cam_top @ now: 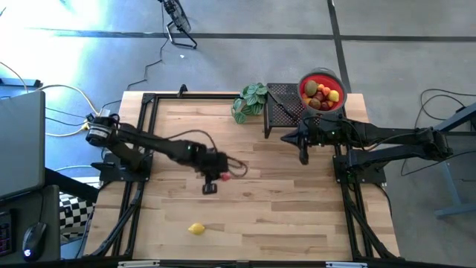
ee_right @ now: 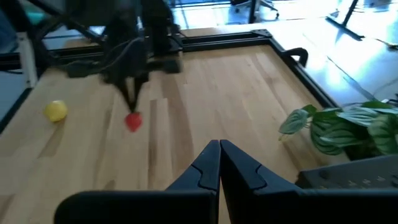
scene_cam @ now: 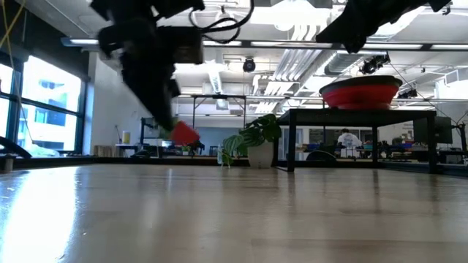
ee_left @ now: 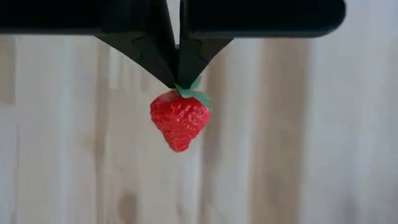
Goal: Pick & Place Fruit
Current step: Put the red strawberry into the red strainer bowl
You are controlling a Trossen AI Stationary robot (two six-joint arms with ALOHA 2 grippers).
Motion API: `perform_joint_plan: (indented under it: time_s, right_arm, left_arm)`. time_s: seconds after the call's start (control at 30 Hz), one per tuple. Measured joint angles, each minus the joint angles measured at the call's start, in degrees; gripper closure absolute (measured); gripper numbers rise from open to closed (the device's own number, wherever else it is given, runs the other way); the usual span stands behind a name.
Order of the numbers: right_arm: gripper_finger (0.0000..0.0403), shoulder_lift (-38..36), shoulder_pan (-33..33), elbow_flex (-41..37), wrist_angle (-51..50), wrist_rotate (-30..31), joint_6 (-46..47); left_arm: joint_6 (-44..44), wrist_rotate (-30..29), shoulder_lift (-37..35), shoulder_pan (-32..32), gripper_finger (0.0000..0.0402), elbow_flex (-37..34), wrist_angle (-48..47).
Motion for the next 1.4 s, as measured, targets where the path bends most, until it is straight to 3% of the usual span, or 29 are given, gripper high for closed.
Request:
perform_joint_plan:
  time_s: [0.17,0.43,0.73,0.87,1.1,1.27,1.4]
  right_arm:
    - [0.0401,0.0,0.0,0.0,-0.8,-3.4,-0.1]
    - [0.0401,-0.1,0.0,0.0,-6.7,-5.6,0.1]
    - [0.0400,-0.1,0.0,0.0,-7.7,-6.7,0.3]
    - [0.0400,-0.1,0.0,0.0,-2.1,-5.4,-0.2]
    - [0.0400,-0.1,0.0,0.0,11.8,-5.1,-5.0]
    - [0.0400,0.0,0.0,0.0,24.1,-2.5,-5.8]
    - [0.0385,0.3,0.0,0.0,27.7,-2.4,-8.7]
  left_arm:
    - [7.9,0.4,0.0,6.2,0.0401,7.0,-3.3]
    - [17.9,7.4,0.0,16.6,0.0401,19.3,-2.9]
    - [20.0,9.0,0.0,24.9,0.0402,29.0,2.5]
    - [18.3,9.5,0.0,25.0,0.0401,29.3,8.9]
    - [15.0,17.6,0.0,25.0,0.0401,29.4,21.3]
    - [14.3,23.0,0.0,25.0,0.0401,29.4,25.2]
    - [14.5,24.0,0.0,24.9,0.0401,29.4,25.4]
